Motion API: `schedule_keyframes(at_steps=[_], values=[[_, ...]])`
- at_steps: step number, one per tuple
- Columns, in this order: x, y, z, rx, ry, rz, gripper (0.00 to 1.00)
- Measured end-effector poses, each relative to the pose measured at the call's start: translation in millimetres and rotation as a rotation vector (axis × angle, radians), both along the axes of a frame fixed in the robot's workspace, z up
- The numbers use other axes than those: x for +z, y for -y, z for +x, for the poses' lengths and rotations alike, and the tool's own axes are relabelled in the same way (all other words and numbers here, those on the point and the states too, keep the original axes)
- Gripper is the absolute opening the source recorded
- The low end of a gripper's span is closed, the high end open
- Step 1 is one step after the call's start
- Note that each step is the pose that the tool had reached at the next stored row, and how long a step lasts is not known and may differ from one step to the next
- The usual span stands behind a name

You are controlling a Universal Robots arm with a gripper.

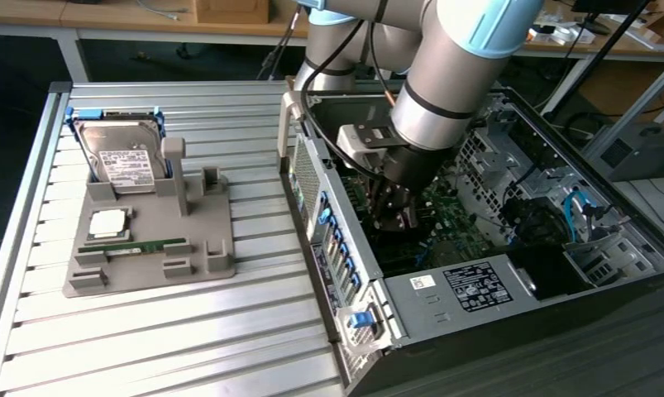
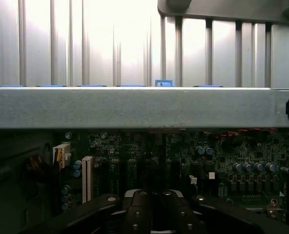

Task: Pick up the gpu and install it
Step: 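Press down on the gpu until it lock into place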

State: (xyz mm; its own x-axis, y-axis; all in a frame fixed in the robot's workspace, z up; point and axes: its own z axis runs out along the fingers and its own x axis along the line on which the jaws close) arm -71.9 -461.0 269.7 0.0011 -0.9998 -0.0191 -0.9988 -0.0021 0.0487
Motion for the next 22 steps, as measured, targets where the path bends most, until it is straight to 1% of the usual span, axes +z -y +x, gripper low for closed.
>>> schedule_keyframes(at_steps=[4, 11, 16, 22], values=[[0.1, -2.1, 0.0, 0.0, -0.0001, -0.0001, 0.1], [0.6, -1.4, -0.7, 0.0, 0.0001, 0.0001, 0.1], [8.6, -1.3, -0.7, 0.0, 0.0002, -0.0001, 0.1], [14.4, -1.3, -0.7, 0.0, 0.0003, 0.0, 0.1]])
